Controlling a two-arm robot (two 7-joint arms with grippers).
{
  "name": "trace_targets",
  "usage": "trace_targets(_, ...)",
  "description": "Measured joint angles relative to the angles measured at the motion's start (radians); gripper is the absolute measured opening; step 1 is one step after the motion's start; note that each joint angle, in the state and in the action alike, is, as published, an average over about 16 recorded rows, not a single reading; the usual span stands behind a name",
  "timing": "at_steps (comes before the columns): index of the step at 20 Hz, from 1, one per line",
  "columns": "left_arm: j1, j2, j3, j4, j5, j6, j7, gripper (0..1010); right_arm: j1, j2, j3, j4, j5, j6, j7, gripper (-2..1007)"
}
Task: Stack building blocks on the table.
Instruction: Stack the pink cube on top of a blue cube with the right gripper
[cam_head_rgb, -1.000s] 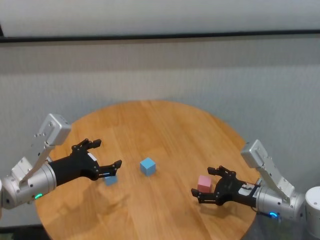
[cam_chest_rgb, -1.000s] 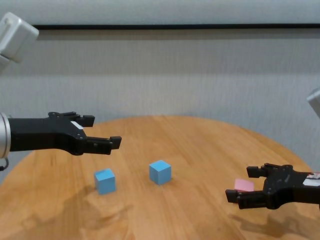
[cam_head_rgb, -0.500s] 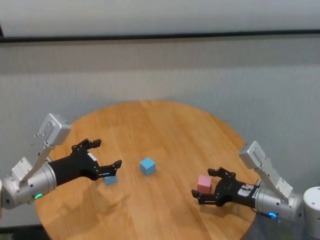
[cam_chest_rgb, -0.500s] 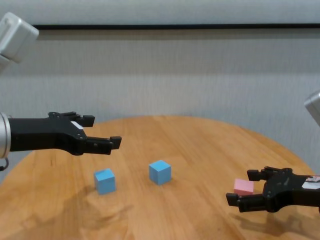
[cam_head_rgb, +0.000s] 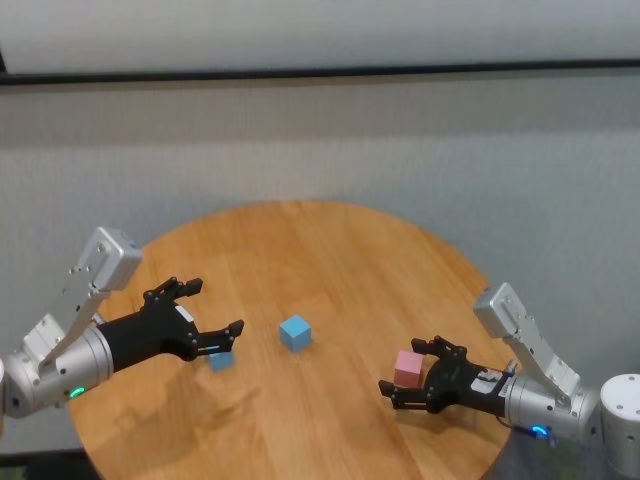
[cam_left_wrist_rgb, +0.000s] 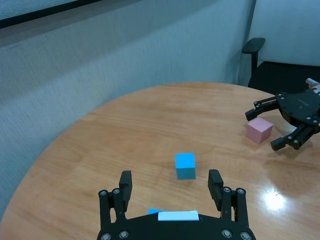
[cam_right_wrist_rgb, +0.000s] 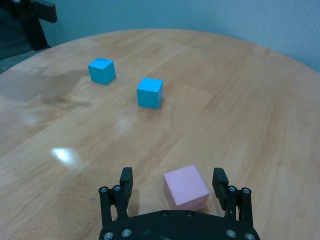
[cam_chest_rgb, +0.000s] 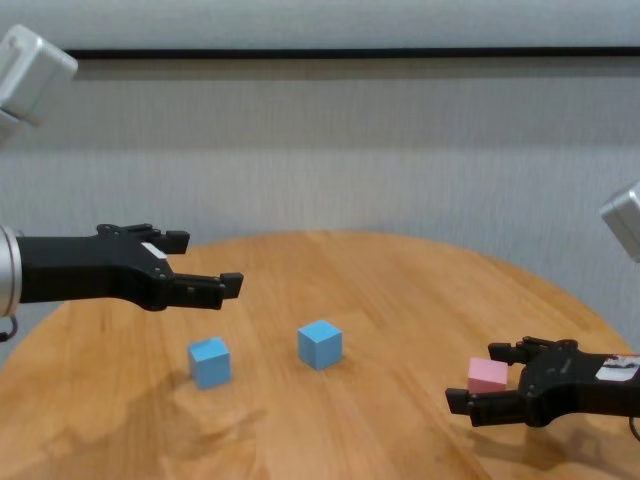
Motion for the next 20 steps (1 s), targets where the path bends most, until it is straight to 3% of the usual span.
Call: trace_targets(20,0.000,0.000,0.000,0.000,0.000,0.000,0.000,1000,0.021,-0.026,0.000,0.058,-0.019,-0.011,0.010,983)
